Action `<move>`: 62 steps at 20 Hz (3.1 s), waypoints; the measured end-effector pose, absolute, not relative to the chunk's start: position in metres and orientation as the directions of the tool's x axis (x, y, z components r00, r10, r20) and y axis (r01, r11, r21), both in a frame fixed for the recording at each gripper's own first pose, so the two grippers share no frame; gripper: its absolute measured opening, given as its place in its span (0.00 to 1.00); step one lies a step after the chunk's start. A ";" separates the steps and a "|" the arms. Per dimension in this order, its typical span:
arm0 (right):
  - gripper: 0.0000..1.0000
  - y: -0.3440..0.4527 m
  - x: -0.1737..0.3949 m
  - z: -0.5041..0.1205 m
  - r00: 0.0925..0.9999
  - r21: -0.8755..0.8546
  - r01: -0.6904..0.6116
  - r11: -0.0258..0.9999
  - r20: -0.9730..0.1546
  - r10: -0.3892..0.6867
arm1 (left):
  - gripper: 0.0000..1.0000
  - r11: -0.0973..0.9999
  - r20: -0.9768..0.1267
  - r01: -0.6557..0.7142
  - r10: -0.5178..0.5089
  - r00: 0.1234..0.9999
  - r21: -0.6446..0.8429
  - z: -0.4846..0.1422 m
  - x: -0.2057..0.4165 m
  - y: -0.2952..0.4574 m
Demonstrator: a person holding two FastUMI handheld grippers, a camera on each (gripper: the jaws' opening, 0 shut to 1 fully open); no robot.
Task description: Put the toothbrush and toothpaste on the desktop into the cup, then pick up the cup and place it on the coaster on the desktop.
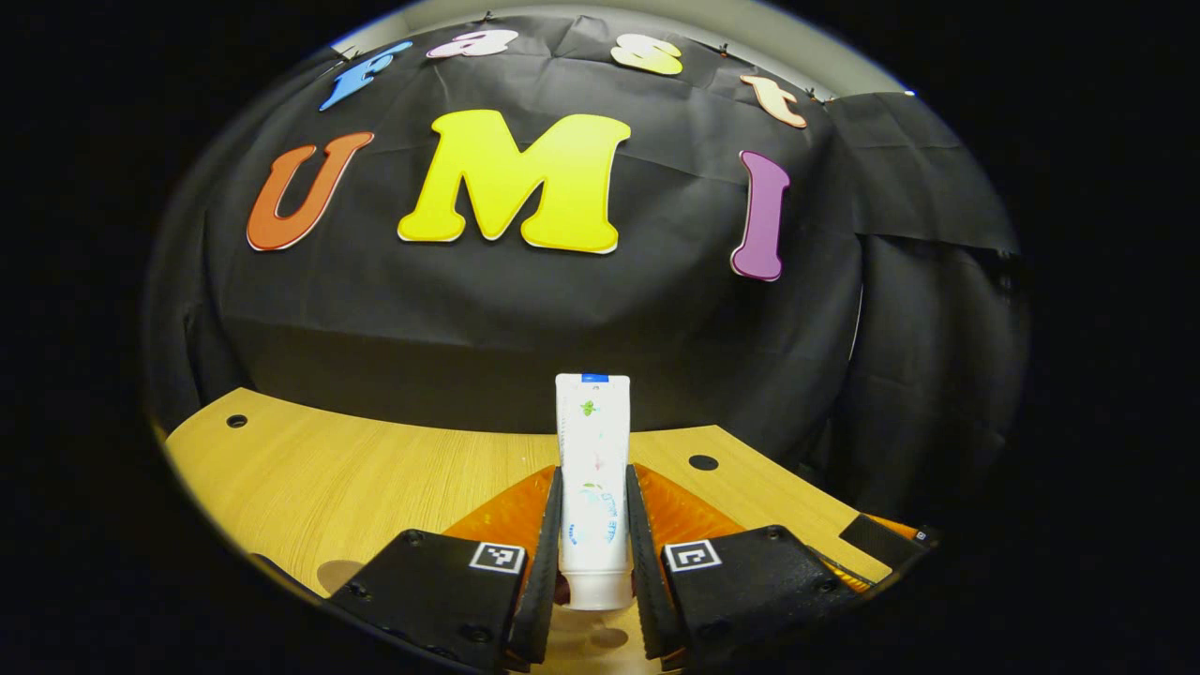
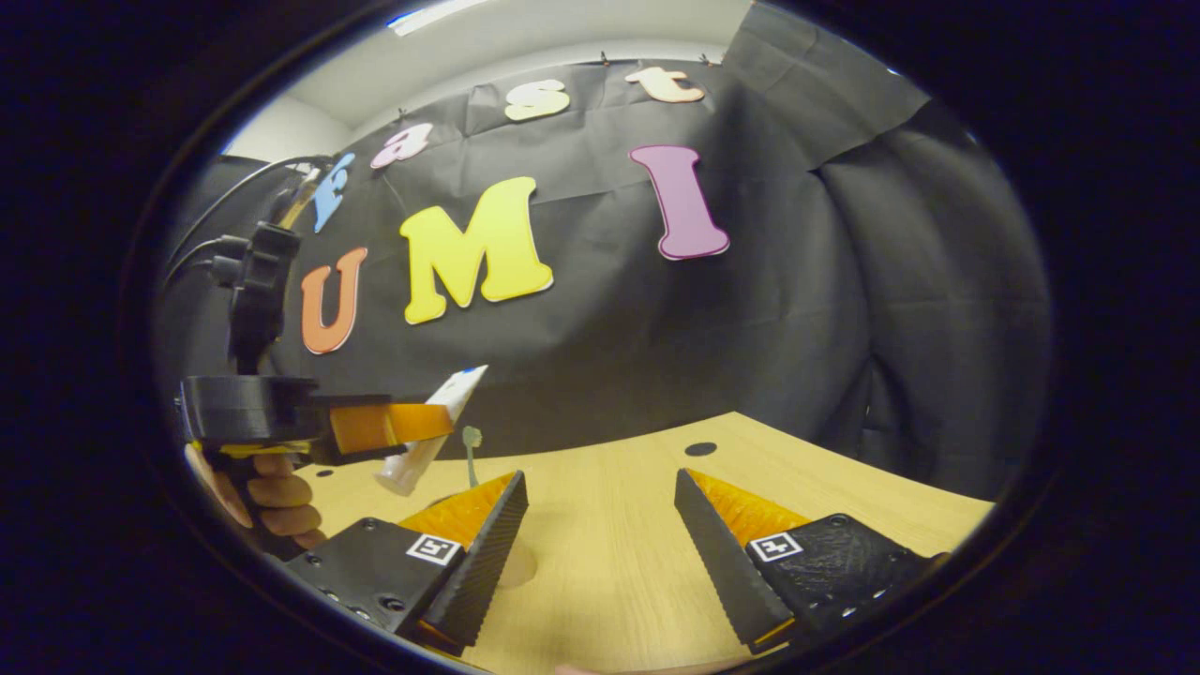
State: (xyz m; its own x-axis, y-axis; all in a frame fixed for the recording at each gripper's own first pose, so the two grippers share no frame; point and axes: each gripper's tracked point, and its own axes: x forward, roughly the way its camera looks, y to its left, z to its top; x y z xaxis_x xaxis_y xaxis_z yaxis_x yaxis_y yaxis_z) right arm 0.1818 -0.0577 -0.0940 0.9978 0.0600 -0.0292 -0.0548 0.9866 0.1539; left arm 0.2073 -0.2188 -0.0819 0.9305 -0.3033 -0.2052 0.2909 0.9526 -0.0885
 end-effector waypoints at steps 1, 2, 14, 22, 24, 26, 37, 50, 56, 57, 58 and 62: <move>0.95 -0.056 0.181 -0.094 0.998 0.143 -0.057 0.988 -0.026 0.061 | 0.40 0.953 -0.215 0.290 -0.303 0.928 -0.089 -0.087 0.210 -0.219; 0.95 -0.055 0.182 -0.096 0.998 0.136 -0.058 0.989 -0.027 0.062 | 0.40 0.954 -0.232 0.285 -0.299 0.925 -0.095 -0.095 0.213 -0.219; 0.95 -0.055 0.184 -0.101 0.996 0.183 -0.068 0.981 -0.051 0.078 | 0.44 0.960 -0.275 0.268 -0.281 0.919 -0.086 -0.111 0.215 -0.215; 0.95 -0.056 0.184 -0.101 0.997 0.139 -0.059 0.988 -0.049 0.066 | 0.53 0.965 -0.242 0.260 -0.261 0.934 -0.037 -0.096 0.200 -0.208; 0.96 -0.055 0.186 -0.103 0.996 0.157 -0.067 0.985 -0.055 0.077 | 0.58 0.965 -0.253 0.260 -0.259 0.932 -0.030 -0.096 0.190 -0.202; 0.95 -0.059 0.189 -0.107 0.994 0.154 -0.064 0.986 -0.074 0.076 | 0.69 0.966 -0.232 0.259 -0.256 0.939 -0.018 -0.090 0.183 -0.196; 0.96 -0.033 0.191 -0.125 0.959 0.178 -0.157 0.971 -0.209 0.193 | 1.00 0.982 -0.156 0.188 -0.185 0.970 -0.001 -0.065 0.123 -0.124; 0.96 0.056 0.207 -0.153 0.802 -0.014 -0.241 0.970 -0.565 0.191 | 1.00 0.990 -0.192 0.138 -0.141 0.971 -0.029 -0.113 0.042 -0.023; 0.93 0.067 0.208 -0.191 0.621 -0.032 -0.192 0.981 -0.778 0.097 | 1.00 0.993 -0.189 0.112 -0.118 0.975 -0.045 -0.119 0.024 0.007; 0.96 0.068 0.210 -0.193 0.609 -0.042 -0.183 0.982 -0.789 0.080 | 1.00 0.992 -0.184 0.113 -0.120 0.975 -0.049 -0.120 0.021 0.010; 0.93 0.068 0.212 -0.199 0.589 -0.057 -0.174 0.983 -0.806 0.058 | 1.00 0.992 -0.182 0.117 -0.125 0.975 -0.055 -0.121 0.019 0.010; 0.89 0.067 0.206 -0.226 0.458 -0.098 -0.161 0.982 -0.889 -0.013 | 1.00 0.985 -0.175 0.158 -0.168 0.970 -0.070 -0.124 0.008 0.006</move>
State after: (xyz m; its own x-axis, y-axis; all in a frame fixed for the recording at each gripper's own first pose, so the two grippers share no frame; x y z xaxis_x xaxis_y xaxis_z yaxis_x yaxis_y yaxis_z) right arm 0.2059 0.0675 -0.2261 0.4579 -0.0132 -0.8889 -0.1612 0.9821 -0.0976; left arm 0.0082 0.0065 -0.1239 0.9700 -0.1684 -0.1752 0.1583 0.9849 -0.0703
